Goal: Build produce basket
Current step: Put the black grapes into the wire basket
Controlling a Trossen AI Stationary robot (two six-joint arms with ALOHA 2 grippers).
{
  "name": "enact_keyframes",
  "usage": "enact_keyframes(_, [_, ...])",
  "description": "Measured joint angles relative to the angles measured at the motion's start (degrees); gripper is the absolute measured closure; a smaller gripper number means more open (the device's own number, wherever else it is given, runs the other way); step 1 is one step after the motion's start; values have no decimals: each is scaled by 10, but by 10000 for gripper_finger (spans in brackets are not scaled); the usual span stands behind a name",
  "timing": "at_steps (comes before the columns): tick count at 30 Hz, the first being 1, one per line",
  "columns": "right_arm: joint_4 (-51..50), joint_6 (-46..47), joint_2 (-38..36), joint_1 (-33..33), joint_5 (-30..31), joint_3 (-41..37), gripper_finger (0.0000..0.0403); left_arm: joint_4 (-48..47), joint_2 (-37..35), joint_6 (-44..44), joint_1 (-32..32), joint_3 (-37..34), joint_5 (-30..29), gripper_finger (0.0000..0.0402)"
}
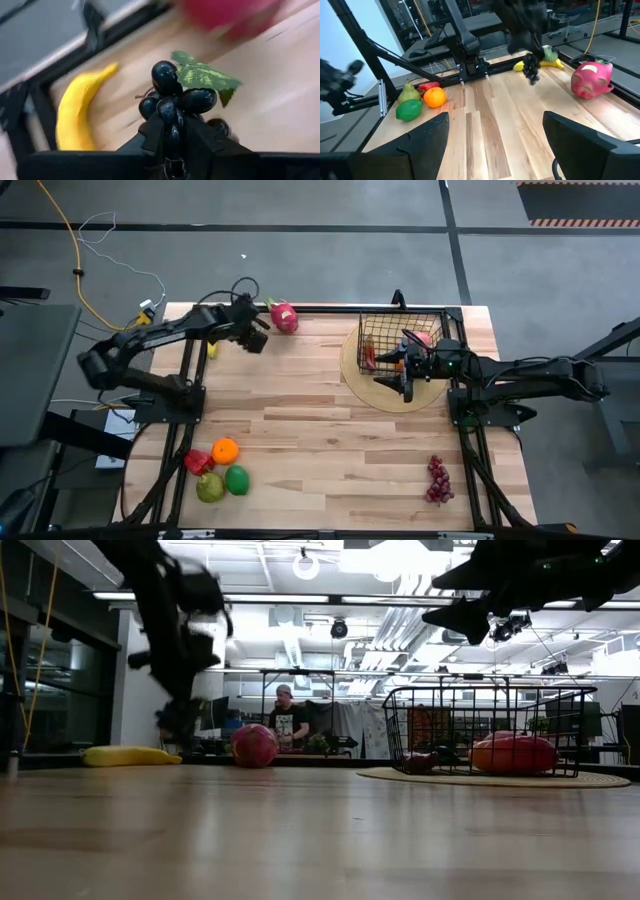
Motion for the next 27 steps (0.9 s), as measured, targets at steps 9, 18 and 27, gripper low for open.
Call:
enact_keyframes(9, [0,4,0,0,14,0,91,204,-178,44,-107,-48,102,353])
enact_keyframes(18, [0,4,0,0,15,0,91,449,-252,70,-207,-179,151,353])
enact_keyframes(27, [15,34,7,0,15,0,91,559,-241,84,-230,-217,158,353])
